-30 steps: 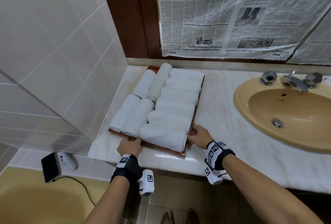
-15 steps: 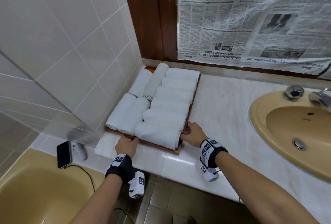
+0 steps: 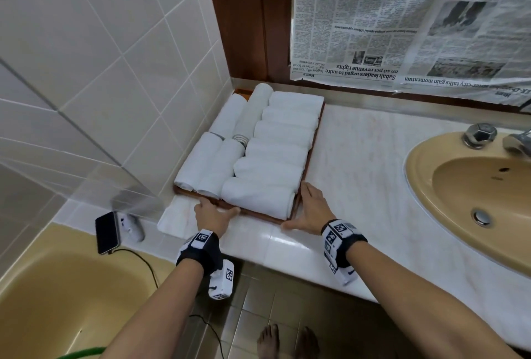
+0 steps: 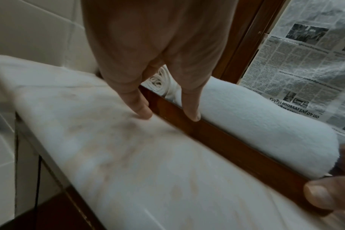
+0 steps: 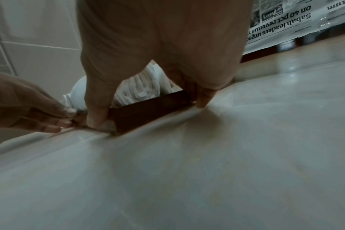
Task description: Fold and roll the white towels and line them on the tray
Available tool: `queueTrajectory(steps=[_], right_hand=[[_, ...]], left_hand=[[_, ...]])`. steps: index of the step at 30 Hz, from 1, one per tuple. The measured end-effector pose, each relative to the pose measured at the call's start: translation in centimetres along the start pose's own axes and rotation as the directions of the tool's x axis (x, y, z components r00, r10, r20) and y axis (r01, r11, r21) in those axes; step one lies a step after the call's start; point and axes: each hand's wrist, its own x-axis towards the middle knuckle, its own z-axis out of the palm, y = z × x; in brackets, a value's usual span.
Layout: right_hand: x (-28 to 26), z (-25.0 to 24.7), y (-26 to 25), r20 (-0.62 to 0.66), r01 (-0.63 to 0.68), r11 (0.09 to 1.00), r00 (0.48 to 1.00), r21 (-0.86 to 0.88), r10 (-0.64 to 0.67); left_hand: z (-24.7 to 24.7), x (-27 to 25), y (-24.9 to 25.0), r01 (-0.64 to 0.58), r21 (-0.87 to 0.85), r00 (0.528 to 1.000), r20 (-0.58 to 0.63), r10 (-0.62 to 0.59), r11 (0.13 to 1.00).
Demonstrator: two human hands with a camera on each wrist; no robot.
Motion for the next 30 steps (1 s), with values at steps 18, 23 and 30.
queueTrajectory(steps=[18,23,30], right_hand=[[2.7,-1.6,0.0,-0.015,-0.038,0.999,0.999,-0.008,0.038],[2.6,-1.5,-0.1,-0.020,-0.048,0.999,0.999,0.009,0.048],[-0.1,-1.0,-0.5,-0.053,-0.023,0.996,0.998,0.080,0.027]], left_hand=[[0.2,1.6,2.0,0.053,-0.013,0.998,0.021,-0.052,0.999],[0.2,1.5,2.0,0.049,-0.011,0.999,0.025,-0.048,0.999],[-0.7,0.1,1.2,-0.093,0.090,0.993,0.075,0.086,0.992]])
